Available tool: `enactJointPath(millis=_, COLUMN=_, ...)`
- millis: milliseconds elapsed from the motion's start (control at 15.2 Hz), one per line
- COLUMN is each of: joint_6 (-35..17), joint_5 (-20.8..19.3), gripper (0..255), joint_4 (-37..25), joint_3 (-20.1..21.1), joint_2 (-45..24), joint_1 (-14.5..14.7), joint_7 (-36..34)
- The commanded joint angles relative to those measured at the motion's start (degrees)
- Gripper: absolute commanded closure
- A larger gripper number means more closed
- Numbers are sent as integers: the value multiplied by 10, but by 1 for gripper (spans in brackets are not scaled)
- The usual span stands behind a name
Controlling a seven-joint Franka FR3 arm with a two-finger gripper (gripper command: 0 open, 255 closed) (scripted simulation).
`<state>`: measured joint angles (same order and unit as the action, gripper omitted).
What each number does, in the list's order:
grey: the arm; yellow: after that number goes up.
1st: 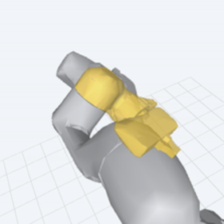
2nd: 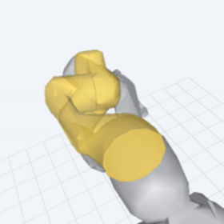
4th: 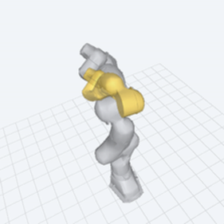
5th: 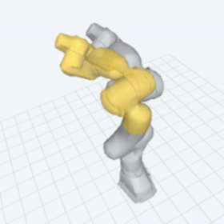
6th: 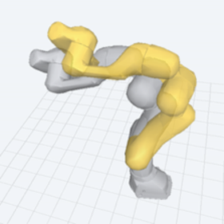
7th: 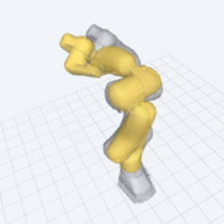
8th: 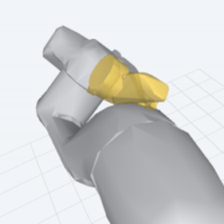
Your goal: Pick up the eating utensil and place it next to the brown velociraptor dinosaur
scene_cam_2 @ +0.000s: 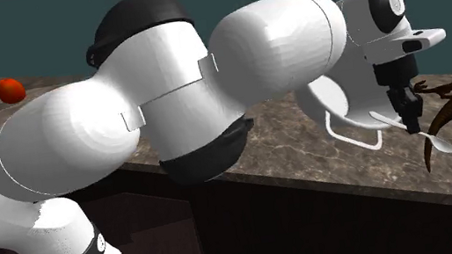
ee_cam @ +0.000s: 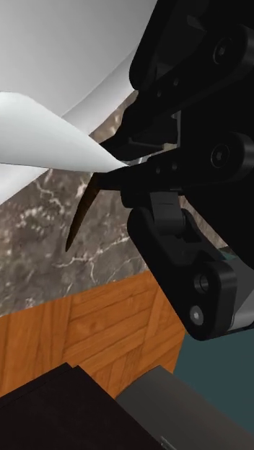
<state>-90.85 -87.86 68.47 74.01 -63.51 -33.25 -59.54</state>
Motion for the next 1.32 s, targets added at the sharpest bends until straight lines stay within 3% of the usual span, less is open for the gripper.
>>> enactJointPath(millis=0, joint_6=26, joint_5=105, gripper=255, joint_4=14, joint_3=53, joint_2=-48, joint_1=-11, joint_7=-17)
enactJointPath(millis=264, joint_6=91, joint_5=-2, gripper=255, joint_4=12, joint_3=155, joint_2=-126, joint_1=-18, joint_7=-24)
enactJointPath(millis=330, joint_6=82, joint_5=-10, gripper=0, joint_4=-12, joint_3=145, joint_2=-136, joint_1=-4, joint_7=-15)
enactJointPath(millis=396, joint_6=77, joint_5=-17, gripper=0, joint_4=-51, joint_3=137, joint_2=-144, joint_1=25, joint_7=-6)
enactJointPath(millis=462, joint_6=77, joint_5=-24, gripper=0, joint_4=-146, joint_3=129, joint_2=-147, joint_1=84, joint_7=34)
enactJointPath(millis=594, joint_6=70, joint_5=-35, gripper=0, joint_4=-218, joint_3=118, joint_2=-155, joint_1=131, joint_7=58)
enactJointPath(millis=660, joint_6=107, joint_5=-28, gripper=0, joint_4=12, joint_3=179, joint_2=-144, joint_1=-18, joint_7=-24)
enactJointPath(millis=924, joint_6=196, joint_5=-102, gripper=0, joint_4=-24, joint_3=282, joint_2=-172, joint_1=15, joint_7=-10)
enactJointPath(millis=1254, joint_6=254, joint_5=-209, gripper=0, joint_4=-20, joint_3=376, joint_2=-240, joint_1=35, joint_7=1)
